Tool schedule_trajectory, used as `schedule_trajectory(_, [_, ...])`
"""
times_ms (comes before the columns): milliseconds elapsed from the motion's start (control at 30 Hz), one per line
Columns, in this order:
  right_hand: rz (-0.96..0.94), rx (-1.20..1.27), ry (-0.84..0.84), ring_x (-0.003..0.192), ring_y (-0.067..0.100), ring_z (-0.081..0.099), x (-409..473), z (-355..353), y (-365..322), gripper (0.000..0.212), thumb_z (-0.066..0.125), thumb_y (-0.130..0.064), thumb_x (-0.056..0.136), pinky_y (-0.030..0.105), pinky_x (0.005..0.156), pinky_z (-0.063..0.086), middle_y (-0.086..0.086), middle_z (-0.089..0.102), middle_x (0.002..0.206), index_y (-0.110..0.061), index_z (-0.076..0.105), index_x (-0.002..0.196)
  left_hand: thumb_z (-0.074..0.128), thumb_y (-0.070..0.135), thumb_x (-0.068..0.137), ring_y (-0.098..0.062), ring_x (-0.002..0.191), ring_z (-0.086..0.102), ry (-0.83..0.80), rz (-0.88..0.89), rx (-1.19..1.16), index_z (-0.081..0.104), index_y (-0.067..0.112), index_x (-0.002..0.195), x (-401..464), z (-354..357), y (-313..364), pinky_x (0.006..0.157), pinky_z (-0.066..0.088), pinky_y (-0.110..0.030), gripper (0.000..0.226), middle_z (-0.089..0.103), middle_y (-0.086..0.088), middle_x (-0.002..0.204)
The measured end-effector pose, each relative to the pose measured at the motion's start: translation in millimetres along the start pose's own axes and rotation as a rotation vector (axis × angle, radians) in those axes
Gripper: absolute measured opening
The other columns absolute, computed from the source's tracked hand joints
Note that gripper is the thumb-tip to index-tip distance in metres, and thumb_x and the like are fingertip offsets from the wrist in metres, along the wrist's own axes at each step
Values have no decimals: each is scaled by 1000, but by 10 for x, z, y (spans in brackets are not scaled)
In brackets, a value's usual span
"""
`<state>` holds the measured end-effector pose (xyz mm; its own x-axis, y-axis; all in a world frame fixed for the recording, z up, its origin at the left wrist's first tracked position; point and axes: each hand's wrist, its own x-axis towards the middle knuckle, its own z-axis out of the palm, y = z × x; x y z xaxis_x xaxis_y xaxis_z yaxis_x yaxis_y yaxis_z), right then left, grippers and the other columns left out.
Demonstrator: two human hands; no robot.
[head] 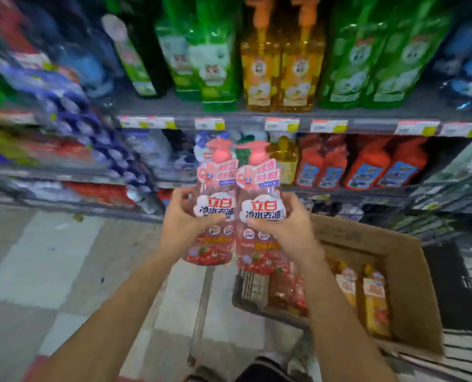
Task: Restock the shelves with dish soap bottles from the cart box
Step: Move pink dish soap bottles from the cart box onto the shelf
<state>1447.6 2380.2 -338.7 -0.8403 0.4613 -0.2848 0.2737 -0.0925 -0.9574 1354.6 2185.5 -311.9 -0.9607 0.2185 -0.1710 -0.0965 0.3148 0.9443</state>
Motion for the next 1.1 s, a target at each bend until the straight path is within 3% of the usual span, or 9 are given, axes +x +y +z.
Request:
schedule_trajectory(100, [-125,-30,-6,89,7,72,-147,690,-370,78,99,-20,53,29,77,58,-4,74,103,-17,58,119,97,16,49,-15,83,72,67,93,-27,53,29,104,-37,-770,143,71,58,-34,72,73,-9,100])
schedule_trajectory(167, [-208,-55,-23,92,5,71,-246,1124,-609,80,99,-25,52,30,81,59,-5,73,107,-21,59,121,94,8,56,-11,79,72,122,143,-44,53,25,109,-74,-1265,229,71,59,-32,69,73,-9,98])
schedule_trajectory(267, [-307,-52,-90,90,2,70,-383,1692,-955,73,98,-19,54,30,83,58,-7,74,104,-25,62,117,91,8,59,-19,82,72,181,191,-92,51,20,119,-156,-1943,342,72,60,-40,73,73,-10,102])
schedule_trajectory(400, [-438,-34,-160,100,5,69,-557,2341,-1371,89,100,-21,51,29,83,58,-5,69,115,-29,55,127,91,20,51,-16,81,73,253,243,-152,53,31,113,-300,-2709,446,69,60,-36,73,76,0,95])
schedule_trajectory(567, [-541,-52,-263,90,0,70,-738,3062,-1853,71,98,-15,54,20,72,56,-9,72,103,-26,57,110,98,31,42,-26,95,73,338,263,-251,56,38,109,-403,-3508,565,77,60,-46,80,74,-4,106])
schedule_trajectory(667, [-587,-70,-320,89,2,71,-749,3421,-2122,66,98,-17,56,26,73,57,-10,73,100,-25,57,107,99,45,39,-28,103,70,373,283,-262,56,35,119,-366,-3910,667,83,58,-53,91,72,-4,114])
schedule_trajectory(867, [-644,-34,-371,85,4,72,-616,4183,-2547,62,97,-15,58,24,70,57,-8,73,97,-23,57,105,90,30,54,-22,94,73,451,364,-261,53,29,129,-110,-4582,836,81,59,-51,84,74,-1,108])
schedule_trajectory(1000, [-669,6,-411,88,7,73,-384,4804,-2728,66,97,-10,55,22,71,57,-5,73,102,-20,57,107,87,26,54,-22,90,74,515,381,-313,55,39,116,200,-5073,851,80,59,-51,71,76,2,102])
schedule_trajectory(1100, [-679,43,-446,86,9,73,-133,5328,-2883,63,96,-7,54,22,70,57,-2,75,98,-19,59,103,88,26,55,-23,92,74,537,394,-276,55,33,122,525,-5534,869,82,58,-53,76,76,-1,101])
